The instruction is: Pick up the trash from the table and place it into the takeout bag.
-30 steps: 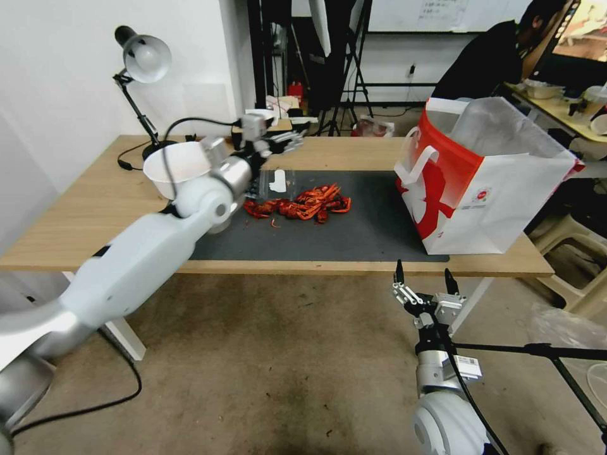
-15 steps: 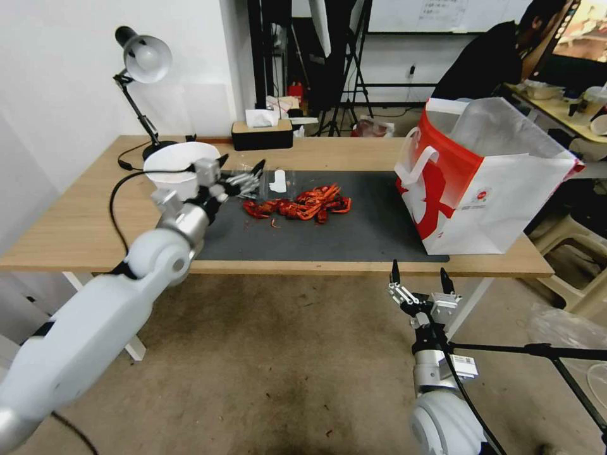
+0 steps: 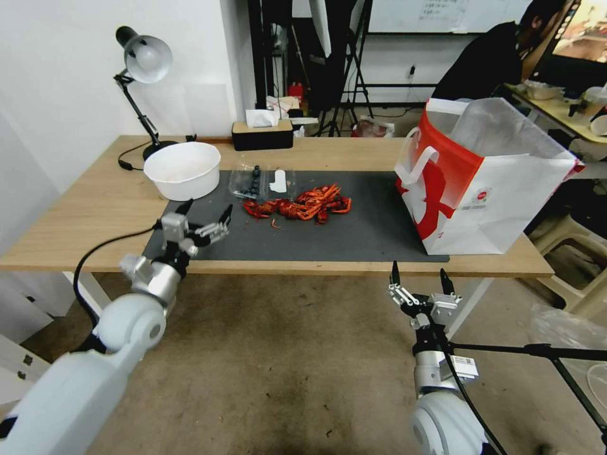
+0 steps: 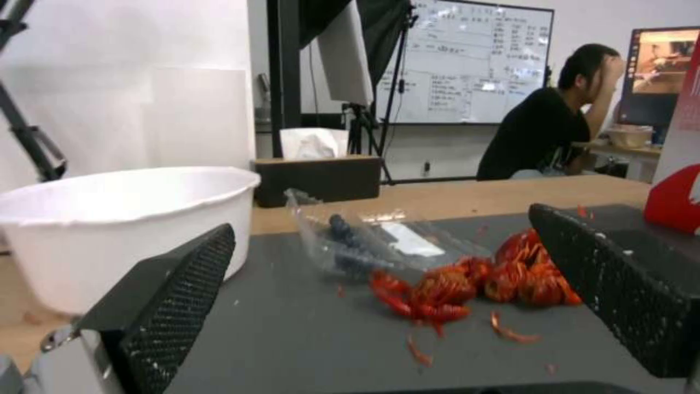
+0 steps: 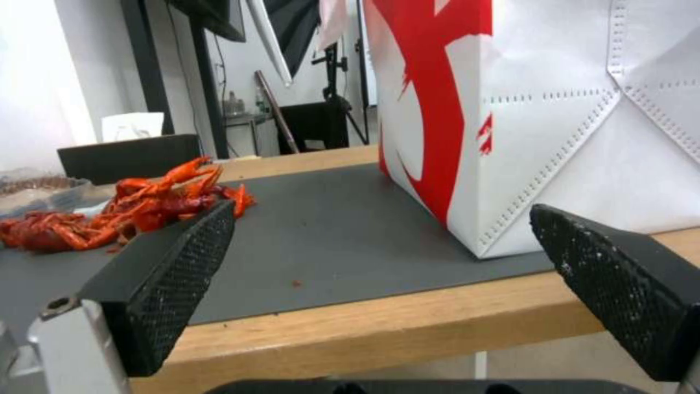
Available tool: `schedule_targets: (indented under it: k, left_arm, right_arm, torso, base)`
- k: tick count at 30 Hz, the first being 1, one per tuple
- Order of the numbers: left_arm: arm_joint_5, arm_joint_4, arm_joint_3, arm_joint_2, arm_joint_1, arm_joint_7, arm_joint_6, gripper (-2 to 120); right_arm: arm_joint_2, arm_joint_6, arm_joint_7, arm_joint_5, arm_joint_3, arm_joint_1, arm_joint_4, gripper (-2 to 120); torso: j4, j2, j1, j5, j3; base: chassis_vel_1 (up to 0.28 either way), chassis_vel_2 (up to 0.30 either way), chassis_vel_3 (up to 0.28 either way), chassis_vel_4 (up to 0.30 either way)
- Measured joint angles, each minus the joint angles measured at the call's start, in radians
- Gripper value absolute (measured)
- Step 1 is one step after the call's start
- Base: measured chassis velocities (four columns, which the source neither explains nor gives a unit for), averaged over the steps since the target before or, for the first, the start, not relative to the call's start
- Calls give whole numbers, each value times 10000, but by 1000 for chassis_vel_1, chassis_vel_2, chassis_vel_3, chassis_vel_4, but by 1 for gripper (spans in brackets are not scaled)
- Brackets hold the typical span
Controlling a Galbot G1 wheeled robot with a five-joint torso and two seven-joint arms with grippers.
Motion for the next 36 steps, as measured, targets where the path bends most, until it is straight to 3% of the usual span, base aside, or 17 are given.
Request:
schedule_targets:
  k: [19, 36]
  left_arm:
    - [856, -406, -1612, -1014, 2164, 412, -796, 100]
    - [963, 55, -1680, -1458, 2596, 544, -1179, 100]
  right_arm:
    - [-83, -73, -381, 112, -81, 179, 33, 100]
    - [-172, -80, -480, 156, -93, 233, -1, 100]
  torso:
    - [0, 0, 0, 2, 1]
    - [-1, 0, 2, 1, 1]
  base:
    - [0, 0, 0, 0]
    - [0, 0, 0, 0]
